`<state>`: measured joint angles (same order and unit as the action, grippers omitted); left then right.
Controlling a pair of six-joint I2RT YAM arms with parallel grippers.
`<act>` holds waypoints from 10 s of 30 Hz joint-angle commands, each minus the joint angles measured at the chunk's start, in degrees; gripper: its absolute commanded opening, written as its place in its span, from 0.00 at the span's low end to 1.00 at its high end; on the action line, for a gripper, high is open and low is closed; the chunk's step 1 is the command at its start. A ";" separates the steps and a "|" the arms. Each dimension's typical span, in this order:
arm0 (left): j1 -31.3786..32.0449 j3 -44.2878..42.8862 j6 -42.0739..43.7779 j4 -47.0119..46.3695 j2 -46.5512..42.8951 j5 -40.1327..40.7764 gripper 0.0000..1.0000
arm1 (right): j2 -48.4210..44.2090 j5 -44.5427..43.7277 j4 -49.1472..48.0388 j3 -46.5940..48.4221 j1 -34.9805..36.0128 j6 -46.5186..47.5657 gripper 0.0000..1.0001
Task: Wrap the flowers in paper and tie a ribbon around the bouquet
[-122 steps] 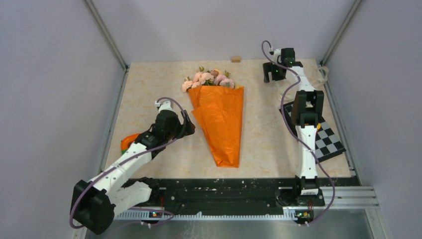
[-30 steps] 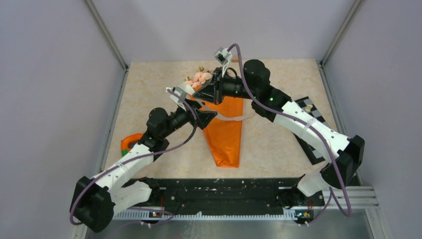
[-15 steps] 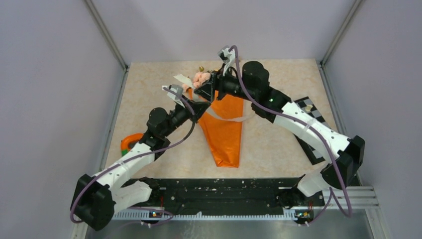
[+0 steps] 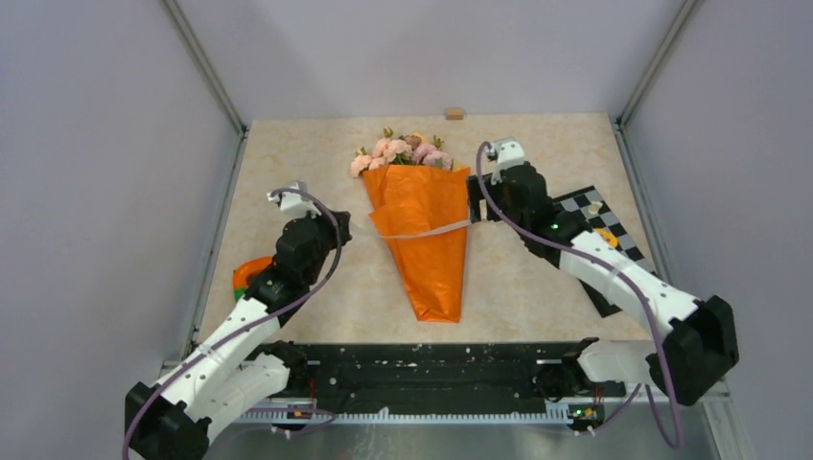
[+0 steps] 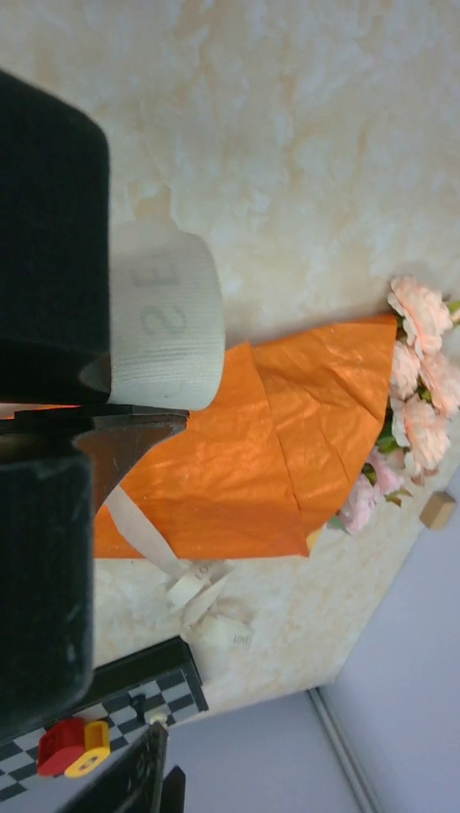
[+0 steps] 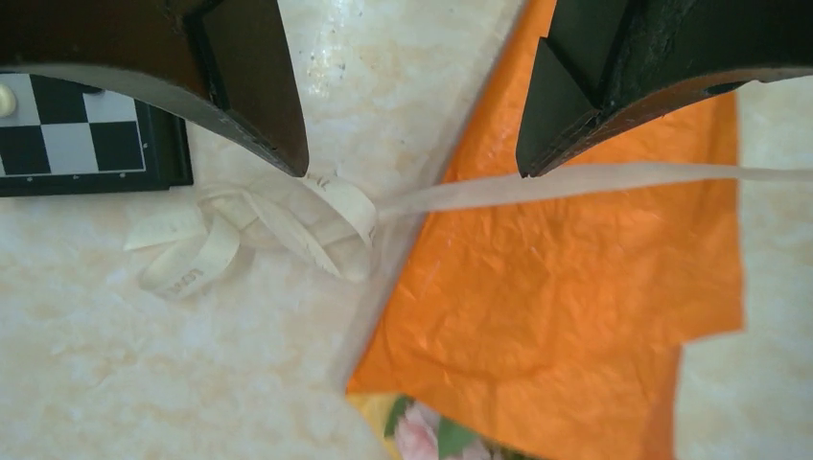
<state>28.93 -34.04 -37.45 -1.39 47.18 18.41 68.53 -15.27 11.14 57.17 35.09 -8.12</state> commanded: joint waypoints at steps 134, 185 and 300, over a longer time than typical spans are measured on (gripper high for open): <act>-23.16 -28.13 3.97 -3.84 62.64 -65.56 0.99 | 43.29 33.24 -25.33 3.98 -15.65 -22.67 0.93; -13.88 -53.96 21.37 12.64 61.89 -39.94 0.00 | 44.62 24.06 -43.59 14.37 -1.43 1.13 0.00; -30.19 -18.80 -39.94 40.22 44.53 10.88 0.97 | 6.00 -7.02 -32.31 -20.99 14.30 -5.48 0.78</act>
<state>1.67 -49.84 -71.57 35.66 88.47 24.82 77.56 -19.77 -18.11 37.19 48.77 -14.11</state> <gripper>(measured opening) 0.986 0.781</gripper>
